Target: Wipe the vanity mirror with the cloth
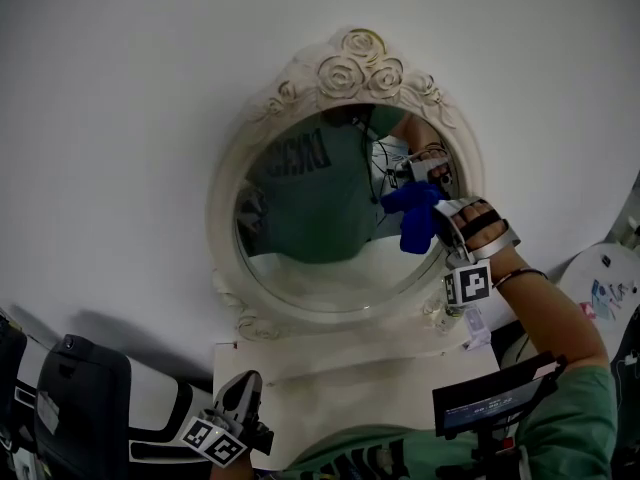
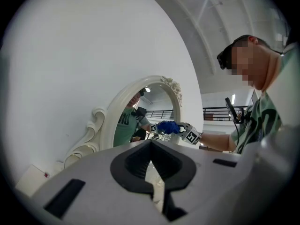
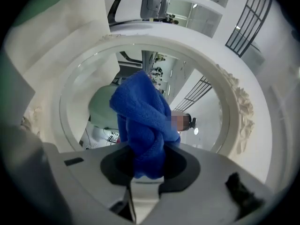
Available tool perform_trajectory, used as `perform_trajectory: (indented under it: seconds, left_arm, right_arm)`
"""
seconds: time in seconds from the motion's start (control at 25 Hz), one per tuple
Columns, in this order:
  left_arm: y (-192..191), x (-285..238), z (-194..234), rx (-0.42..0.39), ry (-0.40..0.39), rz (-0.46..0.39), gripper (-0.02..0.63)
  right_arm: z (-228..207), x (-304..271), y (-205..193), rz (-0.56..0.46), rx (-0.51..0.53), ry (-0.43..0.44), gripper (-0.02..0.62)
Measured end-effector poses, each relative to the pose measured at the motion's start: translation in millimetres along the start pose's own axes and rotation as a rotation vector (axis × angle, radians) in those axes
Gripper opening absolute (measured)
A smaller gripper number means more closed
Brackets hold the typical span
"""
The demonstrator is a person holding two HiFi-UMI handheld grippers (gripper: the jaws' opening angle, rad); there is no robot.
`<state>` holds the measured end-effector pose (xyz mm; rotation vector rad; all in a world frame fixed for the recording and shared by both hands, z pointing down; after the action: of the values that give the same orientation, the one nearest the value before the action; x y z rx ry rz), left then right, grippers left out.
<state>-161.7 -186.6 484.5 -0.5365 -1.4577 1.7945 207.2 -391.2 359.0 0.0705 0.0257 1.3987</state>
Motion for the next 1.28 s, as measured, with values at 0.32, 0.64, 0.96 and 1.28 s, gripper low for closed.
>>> perform_trajectory:
  seconds: [0.32,0.64,0.96,1.28]
  left_arm:
    - [-0.7,-1.7,-6.7,-0.001,-0.010,0.003,0.006]
    - [2.0,22.8,8.2,0.006,0.055,-0.017,0.006]
    - [9.0,47.3,17.3,-0.005,0.118,-0.047,0.006]
    - [4.5,71.6,32.1,0.011,0.179,-0.049,0.006]
  right_arm:
    - [0.9,11.5,-44.4,0.150,-0.016,0.043,0.107]
    - [-10.9,2.6,133.0,-0.216,-0.054,0.016,0.107]
    - [1.3,-28.4,311.3,-0.475,-0.063,0.031,0.107]
    - [15.3,-55.1,347.7,-0.478,-0.027,0.038,0.107]
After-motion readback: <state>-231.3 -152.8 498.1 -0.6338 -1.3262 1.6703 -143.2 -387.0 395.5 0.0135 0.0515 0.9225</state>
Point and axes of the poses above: the fingertips, and each gripper's own axes: x backward along the fingers, z to its left, y out of its top, the point moved 1 cm from there along x, backward along the fingers, and after that the axes turned 11 degrees about -x, right-handed, at the moved point
